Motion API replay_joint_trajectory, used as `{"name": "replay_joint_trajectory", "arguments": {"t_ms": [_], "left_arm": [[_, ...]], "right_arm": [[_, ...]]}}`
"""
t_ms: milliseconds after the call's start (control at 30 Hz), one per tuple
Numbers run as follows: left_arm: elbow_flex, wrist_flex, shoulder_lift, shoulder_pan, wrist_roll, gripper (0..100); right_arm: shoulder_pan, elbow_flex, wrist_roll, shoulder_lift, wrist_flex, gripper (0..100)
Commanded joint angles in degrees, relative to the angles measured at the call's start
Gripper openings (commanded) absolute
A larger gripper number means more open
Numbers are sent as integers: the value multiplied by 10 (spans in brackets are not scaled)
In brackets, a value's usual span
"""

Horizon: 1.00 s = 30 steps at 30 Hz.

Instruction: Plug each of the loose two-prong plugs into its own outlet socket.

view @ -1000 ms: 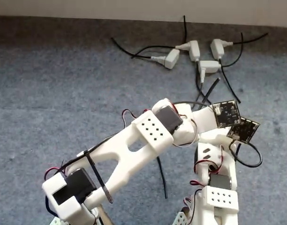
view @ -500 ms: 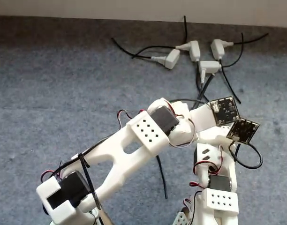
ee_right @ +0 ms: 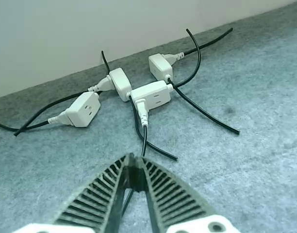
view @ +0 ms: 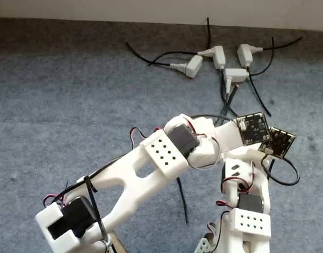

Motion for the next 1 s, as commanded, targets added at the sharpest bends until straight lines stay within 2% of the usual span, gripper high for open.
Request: {"name": "replay_joint_trajectory", "arguments": {"t_ms": [0, 133, 300, 533, 667, 800, 967], "left_arm": [[10, -33, -36, 12, 2, 6], [24, -62, -36, 8, 2, 6], [24, -98, -36, -31, 5, 6], [25, -99, -35, -40, 5, 6], [37, -98, -36, -28, 4, 6], [61, -98, -41, -9, 4, 6], [58, -80, -42, -6, 4, 6]], "right_arm": [[7, -28, 8, -6, 1, 8], [23, -29, 8, -7, 3, 8], [58, -30, 8, -32, 29, 8], [53, -28, 8, -171, 73, 8], [32, -15, 11, -194, 70, 8], [15, -8, 11, -169, 16, 8], [15, 0, 10, -68, -81, 8]]}}
